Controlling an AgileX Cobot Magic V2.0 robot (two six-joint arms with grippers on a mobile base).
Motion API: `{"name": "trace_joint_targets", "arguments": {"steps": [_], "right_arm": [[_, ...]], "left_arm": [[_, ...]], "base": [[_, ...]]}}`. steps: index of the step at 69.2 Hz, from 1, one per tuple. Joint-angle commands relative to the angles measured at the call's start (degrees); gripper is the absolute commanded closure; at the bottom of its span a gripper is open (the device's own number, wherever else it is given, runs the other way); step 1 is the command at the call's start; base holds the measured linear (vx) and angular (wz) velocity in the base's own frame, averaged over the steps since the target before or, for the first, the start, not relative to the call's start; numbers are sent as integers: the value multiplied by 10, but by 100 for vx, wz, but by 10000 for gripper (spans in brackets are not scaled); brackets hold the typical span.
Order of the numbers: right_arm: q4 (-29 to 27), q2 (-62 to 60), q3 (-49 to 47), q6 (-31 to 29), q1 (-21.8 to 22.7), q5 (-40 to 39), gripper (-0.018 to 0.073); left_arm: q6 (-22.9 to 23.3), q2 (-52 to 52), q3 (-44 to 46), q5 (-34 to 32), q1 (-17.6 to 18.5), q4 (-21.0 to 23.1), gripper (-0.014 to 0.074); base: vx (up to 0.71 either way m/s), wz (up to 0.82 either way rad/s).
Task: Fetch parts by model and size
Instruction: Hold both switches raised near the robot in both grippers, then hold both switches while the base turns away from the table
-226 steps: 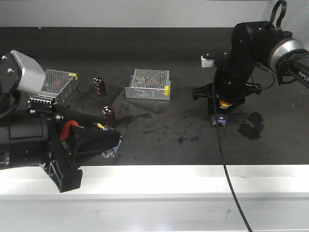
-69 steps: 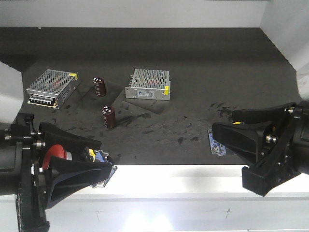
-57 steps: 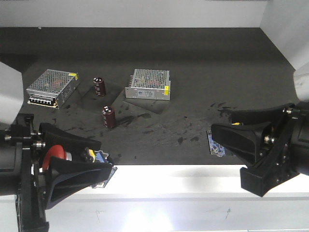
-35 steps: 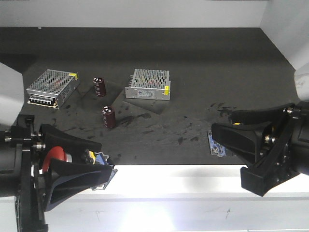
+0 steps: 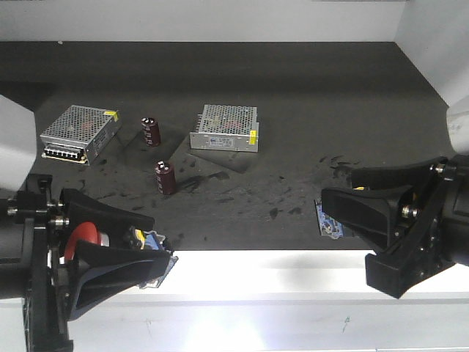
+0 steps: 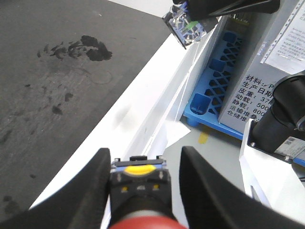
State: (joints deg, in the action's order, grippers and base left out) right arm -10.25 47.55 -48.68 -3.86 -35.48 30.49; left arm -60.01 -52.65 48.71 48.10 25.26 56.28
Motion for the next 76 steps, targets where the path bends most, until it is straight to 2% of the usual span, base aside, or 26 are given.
{"name": "trace_joint_targets", "arguments": {"steps": [1, 47, 76], "right_arm": [[-1, -6, -16, -6, 0, -43, 564], [-1, -6, -16, -6, 0, -43, 564], [-1, -6, -16, -6, 0, -40, 564]], "left_arm": [[3, 7, 17, -13, 3, 30, 603], [3, 7, 17, -13, 3, 30, 603], [3, 7, 17, -13, 3, 30, 603]], "base": [[0, 0], [0, 1], [-9, 23]]}}
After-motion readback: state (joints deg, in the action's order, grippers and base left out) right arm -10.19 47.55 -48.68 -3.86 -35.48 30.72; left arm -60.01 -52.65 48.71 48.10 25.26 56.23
